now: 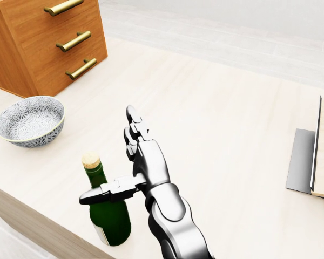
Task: Put the wine bottle on the wine rack.
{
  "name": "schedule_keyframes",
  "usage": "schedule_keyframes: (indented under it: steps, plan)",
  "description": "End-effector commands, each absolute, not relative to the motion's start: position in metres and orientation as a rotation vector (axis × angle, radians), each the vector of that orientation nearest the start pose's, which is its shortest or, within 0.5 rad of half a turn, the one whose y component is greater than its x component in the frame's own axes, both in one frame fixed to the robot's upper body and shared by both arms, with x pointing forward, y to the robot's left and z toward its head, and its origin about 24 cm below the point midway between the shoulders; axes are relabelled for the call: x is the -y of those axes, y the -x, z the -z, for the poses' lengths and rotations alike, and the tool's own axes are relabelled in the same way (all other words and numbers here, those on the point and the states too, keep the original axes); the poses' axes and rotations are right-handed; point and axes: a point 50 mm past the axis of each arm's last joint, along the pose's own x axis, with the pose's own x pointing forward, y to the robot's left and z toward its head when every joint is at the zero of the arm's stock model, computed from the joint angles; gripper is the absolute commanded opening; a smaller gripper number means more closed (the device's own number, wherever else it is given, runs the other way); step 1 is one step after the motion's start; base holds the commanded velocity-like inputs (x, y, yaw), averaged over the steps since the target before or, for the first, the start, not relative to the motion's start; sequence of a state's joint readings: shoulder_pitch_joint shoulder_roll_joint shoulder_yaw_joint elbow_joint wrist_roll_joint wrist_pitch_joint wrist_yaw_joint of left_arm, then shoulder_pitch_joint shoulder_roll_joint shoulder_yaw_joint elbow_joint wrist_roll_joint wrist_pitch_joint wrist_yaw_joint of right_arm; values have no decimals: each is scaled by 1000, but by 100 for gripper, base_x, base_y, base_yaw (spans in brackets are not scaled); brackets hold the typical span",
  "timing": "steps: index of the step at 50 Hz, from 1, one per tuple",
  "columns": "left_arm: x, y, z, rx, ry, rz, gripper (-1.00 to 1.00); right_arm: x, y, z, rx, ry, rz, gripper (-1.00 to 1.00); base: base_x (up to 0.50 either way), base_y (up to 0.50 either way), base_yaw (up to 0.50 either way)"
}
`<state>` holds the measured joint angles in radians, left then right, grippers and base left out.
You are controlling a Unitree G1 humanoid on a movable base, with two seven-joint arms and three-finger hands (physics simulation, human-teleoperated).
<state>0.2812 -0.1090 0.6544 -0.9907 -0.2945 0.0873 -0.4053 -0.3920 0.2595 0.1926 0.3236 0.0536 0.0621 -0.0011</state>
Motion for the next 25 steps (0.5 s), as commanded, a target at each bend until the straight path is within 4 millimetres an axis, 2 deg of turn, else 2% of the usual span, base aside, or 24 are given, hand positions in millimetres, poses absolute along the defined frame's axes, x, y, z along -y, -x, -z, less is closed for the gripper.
schedule_keyframes:
  steps: [1, 12, 19, 25]
  plan:
    - [-234, -119, -193, 619, -172, -176, 100, -8, -300, -84, -10, -197, -418, 100, 0, 0, 0]
    - [-235, -119, -191, 610, -161, -177, 100, -23, -290, -80, -25, -191, -461, 100, 0, 0, 0]
    - [-236, -119, -190, 605, -159, -179, 100, -28, -290, -76, -34, -184, -472, 100, 0, 0, 0]
    - [-236, -119, -187, 589, -153, -178, 100, -30, -291, -81, -30, -185, -480, 100, 0, 0, 0]
